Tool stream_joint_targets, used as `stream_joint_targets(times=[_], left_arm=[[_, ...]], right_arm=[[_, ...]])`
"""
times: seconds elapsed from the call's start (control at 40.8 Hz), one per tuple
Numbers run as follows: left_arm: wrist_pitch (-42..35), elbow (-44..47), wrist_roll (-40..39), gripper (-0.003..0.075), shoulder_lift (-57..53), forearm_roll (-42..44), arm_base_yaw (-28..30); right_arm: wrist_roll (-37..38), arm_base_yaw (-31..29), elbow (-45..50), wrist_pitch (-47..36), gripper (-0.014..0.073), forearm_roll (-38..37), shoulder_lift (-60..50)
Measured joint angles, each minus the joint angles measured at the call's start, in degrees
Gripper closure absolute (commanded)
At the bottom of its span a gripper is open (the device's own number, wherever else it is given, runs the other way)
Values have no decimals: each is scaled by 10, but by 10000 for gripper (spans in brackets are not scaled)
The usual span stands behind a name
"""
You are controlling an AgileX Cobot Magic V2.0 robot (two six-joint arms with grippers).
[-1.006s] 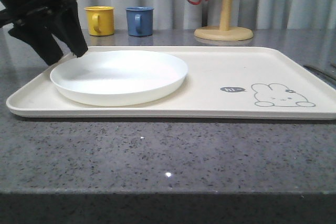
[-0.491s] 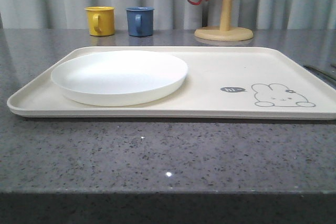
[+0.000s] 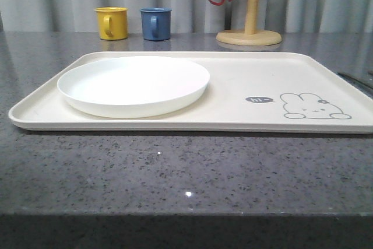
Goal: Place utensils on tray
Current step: 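Lower the right gripper onto the steel fork beside the tray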
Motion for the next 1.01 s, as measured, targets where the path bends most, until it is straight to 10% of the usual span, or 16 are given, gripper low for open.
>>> stream_joint_targets(times=[0.638, 1.006], left_arm=[[-20, 24, -2, 374, -35, 3, 0], [-20, 24, -2, 374, -35, 4, 0]], right_arm=[[-33, 40, -184, 209, 117, 29, 293], [-33, 40, -291, 227, 314, 23, 515]])
